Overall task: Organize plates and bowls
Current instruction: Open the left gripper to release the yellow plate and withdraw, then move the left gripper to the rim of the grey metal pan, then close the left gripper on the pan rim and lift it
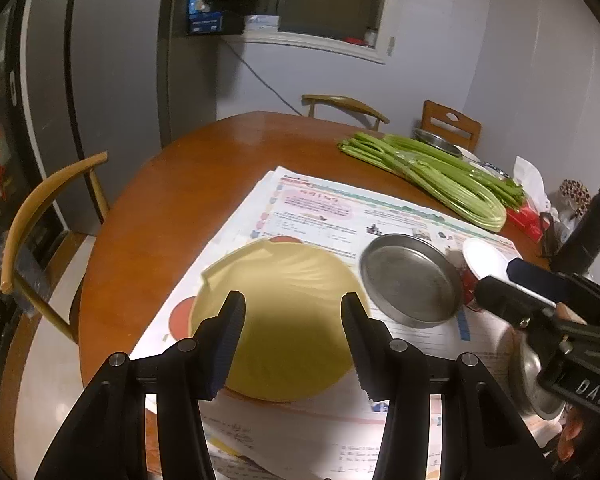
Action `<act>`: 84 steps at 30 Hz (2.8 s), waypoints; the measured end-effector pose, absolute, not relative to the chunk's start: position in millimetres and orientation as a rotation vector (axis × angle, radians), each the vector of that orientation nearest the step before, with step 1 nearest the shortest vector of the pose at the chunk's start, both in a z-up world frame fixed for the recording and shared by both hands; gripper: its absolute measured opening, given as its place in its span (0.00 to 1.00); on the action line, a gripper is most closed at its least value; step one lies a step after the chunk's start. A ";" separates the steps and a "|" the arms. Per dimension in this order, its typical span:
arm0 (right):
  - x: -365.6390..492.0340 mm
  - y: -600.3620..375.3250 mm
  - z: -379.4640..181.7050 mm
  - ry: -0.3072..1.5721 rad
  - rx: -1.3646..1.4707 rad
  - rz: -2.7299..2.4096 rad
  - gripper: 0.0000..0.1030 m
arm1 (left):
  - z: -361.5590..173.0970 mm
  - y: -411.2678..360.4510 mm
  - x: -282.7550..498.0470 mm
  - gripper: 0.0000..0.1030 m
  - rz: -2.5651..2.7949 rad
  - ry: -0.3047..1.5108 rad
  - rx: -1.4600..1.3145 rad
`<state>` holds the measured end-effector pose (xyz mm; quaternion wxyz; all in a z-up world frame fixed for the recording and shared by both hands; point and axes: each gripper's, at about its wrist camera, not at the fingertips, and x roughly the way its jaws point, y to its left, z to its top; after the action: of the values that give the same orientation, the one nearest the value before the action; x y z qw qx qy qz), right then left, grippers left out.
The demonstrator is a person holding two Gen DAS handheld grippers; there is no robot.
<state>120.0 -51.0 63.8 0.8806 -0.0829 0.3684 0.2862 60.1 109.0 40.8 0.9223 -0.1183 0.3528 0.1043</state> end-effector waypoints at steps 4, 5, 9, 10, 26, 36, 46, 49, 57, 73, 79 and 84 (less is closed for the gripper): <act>121.7 -70.1 70.9 0.761 -0.123 0.572 0.56 | 44.2 100.3 63.4 0.50 0.199 0.726 -0.230; 122.3 -75.3 72.1 0.760 -0.110 0.566 0.56 | 44.9 97.8 64.5 0.50 0.196 0.726 -0.225; 123.5 -89.0 73.8 0.758 -0.071 0.547 0.56 | 49.0 90.5 70.2 0.50 0.176 0.723 -0.218; 123.8 -91.9 73.7 0.759 -0.063 0.547 0.56 | 50.4 88.9 71.7 0.50 0.172 0.723 -0.212; 136.7 -125.5 44.6 0.854 0.059 0.488 0.56 | 46.5 67.6 119.1 0.50 0.077 0.792 -0.185; 145.0 -117.5 19.4 0.929 0.067 0.486 0.56 | 29.1 68.0 148.5 0.50 0.054 0.847 -0.160; 158.0 -115.1 0.7 0.973 0.088 0.439 0.56 | 7.6 62.8 185.1 0.50 0.013 0.915 -0.114; 163.5 -116.0 -4.8 0.987 0.099 0.422 0.56 | 3.5 59.7 196.9 0.50 -0.002 0.931 -0.094; 173.8 -108.9 -17.0 1.003 0.095 0.402 0.56 | -11.3 55.2 223.9 0.50 -0.020 0.974 -0.066; 194.2 -96.0 -35.5 1.013 0.072 0.350 0.56 | -33.0 57.7 248.1 0.33 -0.039 1.011 -0.081; 199.0 -93.0 -41.5 1.022 0.062 0.352 0.56 | -43.2 54.7 251.1 0.26 -0.029 1.033 -0.065; 201.0 -87.5 -42.3 1.013 0.039 0.356 0.56 | -41.8 52.9 250.1 0.26 -0.034 1.028 -0.056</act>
<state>201.0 -87.5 -42.3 0.8592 0.0185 0.4825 0.1694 250.1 52.9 -41.8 0.8703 -0.0268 0.4915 -0.0160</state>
